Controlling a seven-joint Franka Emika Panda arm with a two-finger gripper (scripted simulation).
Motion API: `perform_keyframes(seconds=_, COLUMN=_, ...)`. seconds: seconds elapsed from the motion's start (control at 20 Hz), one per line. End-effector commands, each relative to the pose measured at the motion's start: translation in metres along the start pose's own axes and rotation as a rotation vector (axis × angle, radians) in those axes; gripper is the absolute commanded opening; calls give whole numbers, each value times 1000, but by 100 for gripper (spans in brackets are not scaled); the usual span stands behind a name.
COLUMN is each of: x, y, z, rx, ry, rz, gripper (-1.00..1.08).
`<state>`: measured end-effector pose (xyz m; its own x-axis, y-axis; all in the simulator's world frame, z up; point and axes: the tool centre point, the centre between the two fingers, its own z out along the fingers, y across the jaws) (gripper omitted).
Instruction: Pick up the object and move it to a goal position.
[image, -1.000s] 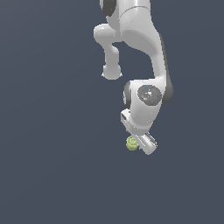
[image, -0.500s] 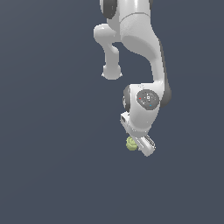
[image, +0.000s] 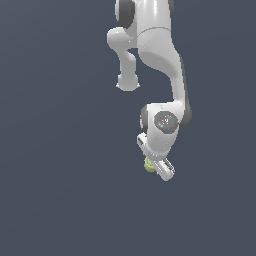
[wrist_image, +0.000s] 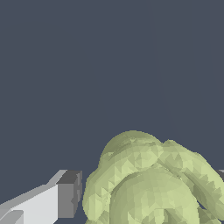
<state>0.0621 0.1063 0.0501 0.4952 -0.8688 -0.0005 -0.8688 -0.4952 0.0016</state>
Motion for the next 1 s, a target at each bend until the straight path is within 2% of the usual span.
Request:
perform_keyframes(seconds=0.0, x=0, y=-1, z=0, rx=2, ry=1, rz=0, gripper=-100)
perform_keyframes(seconds=0.6, x=2, y=0, z=-2, rx=2, ry=1, rz=0, gripper=-100)
perform_keyframes(seconds=0.95, x=30, y=14, z=-24, rx=2, ry=1, rz=0, gripper=-100)
